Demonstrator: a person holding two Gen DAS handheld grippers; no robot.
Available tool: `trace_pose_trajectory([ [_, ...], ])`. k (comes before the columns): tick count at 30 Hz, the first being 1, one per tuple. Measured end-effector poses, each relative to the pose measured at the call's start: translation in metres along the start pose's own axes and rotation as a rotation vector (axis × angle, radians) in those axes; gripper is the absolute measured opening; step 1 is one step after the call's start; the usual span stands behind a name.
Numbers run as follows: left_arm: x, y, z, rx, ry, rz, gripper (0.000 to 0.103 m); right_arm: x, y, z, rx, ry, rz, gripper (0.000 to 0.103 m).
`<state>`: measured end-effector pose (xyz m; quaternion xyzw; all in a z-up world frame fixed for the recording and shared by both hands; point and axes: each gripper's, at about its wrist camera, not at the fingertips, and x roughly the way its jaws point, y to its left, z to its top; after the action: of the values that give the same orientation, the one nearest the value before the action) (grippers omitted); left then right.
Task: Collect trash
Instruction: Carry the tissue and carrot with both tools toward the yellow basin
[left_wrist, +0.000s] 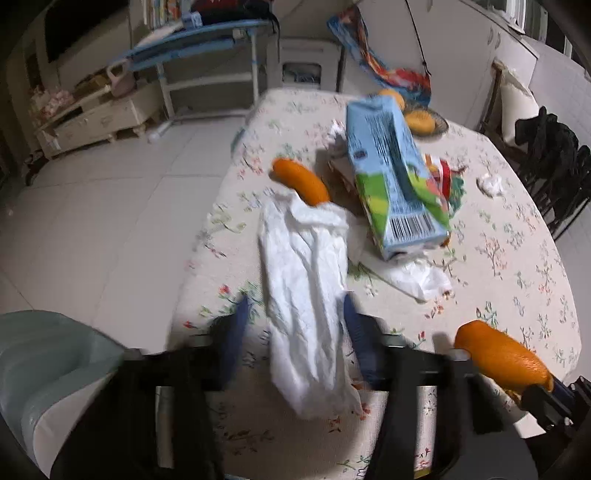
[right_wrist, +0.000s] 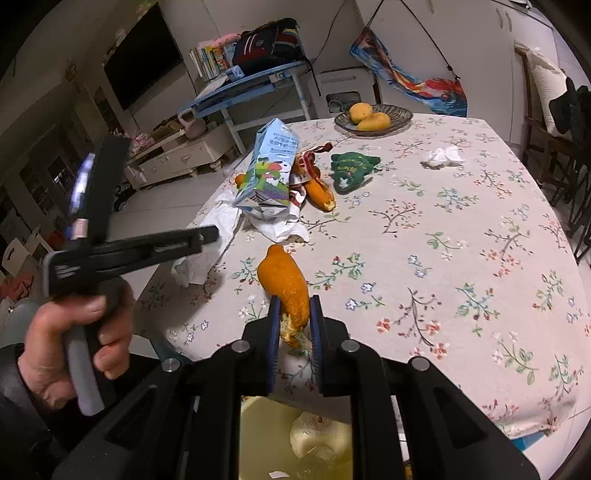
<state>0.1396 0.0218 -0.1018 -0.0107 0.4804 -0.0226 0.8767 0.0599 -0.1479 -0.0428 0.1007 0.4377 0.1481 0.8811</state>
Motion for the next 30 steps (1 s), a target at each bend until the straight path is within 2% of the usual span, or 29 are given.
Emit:
trace_pose_trajectory([
  [1, 0.001, 0.000, -0.001, 0.004, 0.009, -0.012, 0.007, -0.001, -0.001, -0.001, 0.003, -0.002, 0.001, 0.016],
  [3, -0.005, -0.002, -0.005, 0.020, -0.007, -0.015, 0.005, -0.004, 0.000, -0.003, 0.004, -0.005, 0.005, 0.016],
  [8, -0.033, 0.003, -0.014, 0.009, -0.065, -0.047, 0.004, -0.013, 0.007, -0.008, 0.000, -0.016, 0.019, 0.016],
  [15, -0.086, 0.018, -0.044, -0.019, -0.176, -0.164, 0.004, -0.033, 0.014, -0.027, 0.007, -0.024, 0.034, 0.016],
  [17, -0.095, 0.019, -0.051, -0.007, -0.192, -0.178, 0.004, -0.038, 0.017, -0.032, 0.003, -0.024, 0.035, 0.016],
  [30, -0.120, 0.005, -0.099, 0.071, -0.184, -0.213, 0.004, -0.060, 0.036, -0.076, -0.040, 0.032, 0.039, 0.016],
])
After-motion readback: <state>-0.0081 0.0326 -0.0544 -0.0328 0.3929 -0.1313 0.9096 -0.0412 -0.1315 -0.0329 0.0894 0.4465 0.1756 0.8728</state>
